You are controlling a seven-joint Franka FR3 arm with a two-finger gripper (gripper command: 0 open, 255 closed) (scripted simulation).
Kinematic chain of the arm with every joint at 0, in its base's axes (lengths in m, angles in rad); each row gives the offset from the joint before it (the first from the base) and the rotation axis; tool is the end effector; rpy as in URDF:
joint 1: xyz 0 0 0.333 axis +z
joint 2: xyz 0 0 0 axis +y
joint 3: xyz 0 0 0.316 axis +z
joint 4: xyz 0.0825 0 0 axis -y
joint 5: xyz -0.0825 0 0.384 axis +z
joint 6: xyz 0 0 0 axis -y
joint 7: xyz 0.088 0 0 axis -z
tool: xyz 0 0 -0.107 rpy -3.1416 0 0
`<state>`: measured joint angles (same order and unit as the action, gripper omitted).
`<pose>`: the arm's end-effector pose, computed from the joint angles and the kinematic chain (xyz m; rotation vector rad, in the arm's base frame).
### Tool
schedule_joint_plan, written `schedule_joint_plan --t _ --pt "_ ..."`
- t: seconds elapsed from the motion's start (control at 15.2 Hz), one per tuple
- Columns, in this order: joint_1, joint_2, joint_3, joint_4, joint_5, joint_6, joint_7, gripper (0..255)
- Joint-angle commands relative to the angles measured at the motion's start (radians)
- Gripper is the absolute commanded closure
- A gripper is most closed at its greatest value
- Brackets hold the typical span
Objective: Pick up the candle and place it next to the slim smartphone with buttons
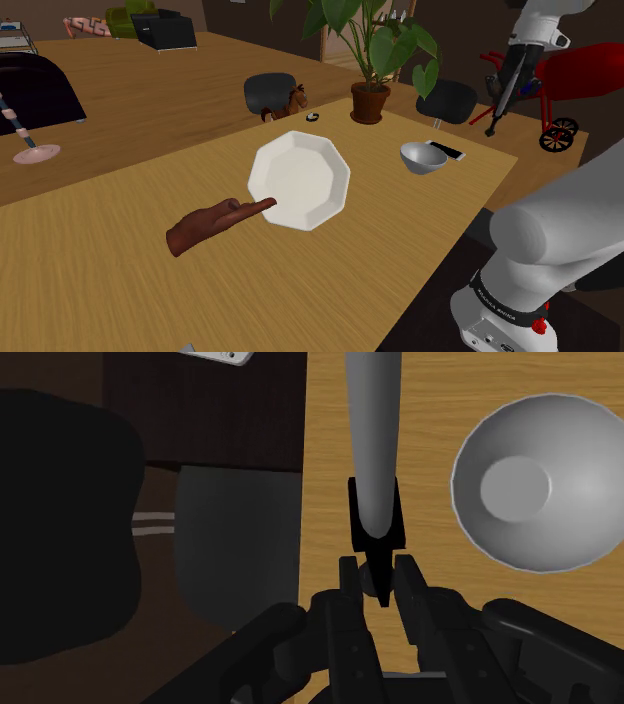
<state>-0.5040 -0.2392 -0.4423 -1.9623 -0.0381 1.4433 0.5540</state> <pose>0.2505 -0.3834 0.5441 -2.2173 2.0101 0.4288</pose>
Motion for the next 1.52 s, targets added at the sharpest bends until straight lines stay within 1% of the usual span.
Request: schedule_joint_plan --t 0.0,0.26,0.59,0.86,0.92,1.45 --pt "-0.013 0.056 -0.034 0.021 0.001 0.031 -0.054 255" --pt "-0.045 0.178 -0.094 0.091 0.022 0.069 -0.161 255" --pt "-0.104 0.356 -0.151 0.209 0.079 0.1 -0.296 255" --pt "-0.175 0.511 -0.172 0.332 0.142 0.106 -0.397 255" --pt "-0.213 0.585 -0.177 0.398 0.173 0.102 -0.438 255" --pt "-0.214 0.605 -0.166 0.315 0.185 0.201 -0.442 255"
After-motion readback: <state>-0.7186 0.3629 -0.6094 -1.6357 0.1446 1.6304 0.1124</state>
